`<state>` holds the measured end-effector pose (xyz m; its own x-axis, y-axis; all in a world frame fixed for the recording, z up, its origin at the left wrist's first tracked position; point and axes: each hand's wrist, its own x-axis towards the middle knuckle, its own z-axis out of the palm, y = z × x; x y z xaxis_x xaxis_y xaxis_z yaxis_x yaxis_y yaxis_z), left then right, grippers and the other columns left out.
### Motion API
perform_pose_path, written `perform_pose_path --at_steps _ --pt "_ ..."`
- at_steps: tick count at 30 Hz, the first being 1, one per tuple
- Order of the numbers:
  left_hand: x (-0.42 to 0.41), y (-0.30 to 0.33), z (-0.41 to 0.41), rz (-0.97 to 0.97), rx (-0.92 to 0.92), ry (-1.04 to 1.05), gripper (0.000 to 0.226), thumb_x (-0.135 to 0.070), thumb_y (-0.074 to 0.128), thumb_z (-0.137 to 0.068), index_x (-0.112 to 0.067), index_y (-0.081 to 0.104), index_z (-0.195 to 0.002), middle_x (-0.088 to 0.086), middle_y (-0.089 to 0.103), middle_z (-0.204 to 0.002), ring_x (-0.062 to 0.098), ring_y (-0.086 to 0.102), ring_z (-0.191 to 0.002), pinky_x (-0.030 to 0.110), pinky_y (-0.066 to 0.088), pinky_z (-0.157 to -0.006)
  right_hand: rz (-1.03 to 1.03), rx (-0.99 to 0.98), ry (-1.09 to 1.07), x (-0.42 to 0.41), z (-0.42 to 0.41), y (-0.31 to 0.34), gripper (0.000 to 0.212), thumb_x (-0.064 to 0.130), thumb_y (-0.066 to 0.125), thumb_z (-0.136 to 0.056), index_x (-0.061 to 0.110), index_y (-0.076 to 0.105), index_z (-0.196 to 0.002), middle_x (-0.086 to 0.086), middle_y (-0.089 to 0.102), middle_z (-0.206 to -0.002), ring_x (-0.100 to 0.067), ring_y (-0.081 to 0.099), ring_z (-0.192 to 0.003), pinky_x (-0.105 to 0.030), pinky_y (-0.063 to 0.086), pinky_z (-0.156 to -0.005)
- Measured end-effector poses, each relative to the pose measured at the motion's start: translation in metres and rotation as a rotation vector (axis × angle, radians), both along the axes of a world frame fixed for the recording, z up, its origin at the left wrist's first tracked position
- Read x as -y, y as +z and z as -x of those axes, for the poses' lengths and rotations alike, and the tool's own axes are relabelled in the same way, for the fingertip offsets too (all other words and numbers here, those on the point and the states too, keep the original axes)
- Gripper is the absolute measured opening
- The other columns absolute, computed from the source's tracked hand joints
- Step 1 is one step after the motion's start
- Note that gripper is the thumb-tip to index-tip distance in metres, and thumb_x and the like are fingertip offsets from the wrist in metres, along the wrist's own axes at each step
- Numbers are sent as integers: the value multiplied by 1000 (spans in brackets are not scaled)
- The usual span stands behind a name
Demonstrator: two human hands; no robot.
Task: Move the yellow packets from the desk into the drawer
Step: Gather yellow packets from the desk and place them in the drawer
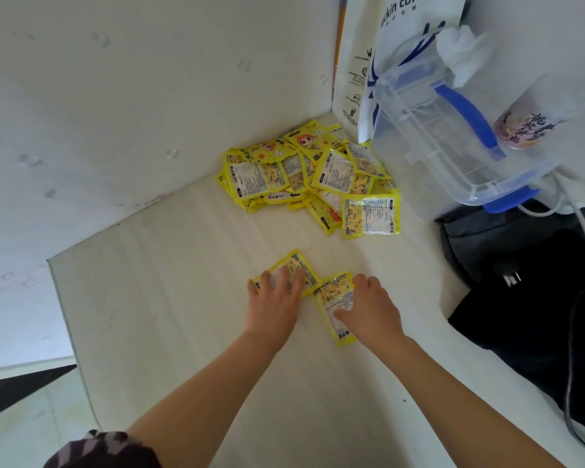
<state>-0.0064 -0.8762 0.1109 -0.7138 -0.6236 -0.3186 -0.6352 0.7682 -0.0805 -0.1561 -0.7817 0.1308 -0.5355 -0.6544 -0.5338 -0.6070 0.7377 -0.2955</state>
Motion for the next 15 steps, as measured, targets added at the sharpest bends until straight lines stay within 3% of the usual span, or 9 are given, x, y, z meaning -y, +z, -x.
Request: perform_pose_path --at_steps 3,9,13,15 --pt "1 3 1 57 3 -52 68 -5 49 -62 -15 48 -130 13 61 -112 40 61 -84 48 53 -70 11 10 4 0 -1 1 50 37 69 -79 14 41 -114 -5 49 -109 -26 53 -97 -36 49 -70" --pt "11 7 8 77 -53 -30 72 1 76 -42 -12 60 -111 10 62 -96 33 58 -62 41 51 -58 68 45 -26 0 4 4 37 19 58 -85 19 38 -116 -1 56 -87 -26 60 -78 -32 44 -61" --pt "36 16 11 62 -78 -3 53 3 81 -34 -13 66 -82 4 58 -70 25 53 -41 27 35 -40 91 6 46 7 25 11 31 22 57 -89 21 47 -119 -5 65 -104 -29 62 -93 -33 46 -68" --pt "53 28 11 41 -39 8 45 0 83 -44 -14 64 -83 2 57 -69 24 56 -44 26 32 -40 110 -15 93 14 40 14 24 22 56 -90 20 53 -114 -4 64 -109 -29 60 -99 -33 46 -72"
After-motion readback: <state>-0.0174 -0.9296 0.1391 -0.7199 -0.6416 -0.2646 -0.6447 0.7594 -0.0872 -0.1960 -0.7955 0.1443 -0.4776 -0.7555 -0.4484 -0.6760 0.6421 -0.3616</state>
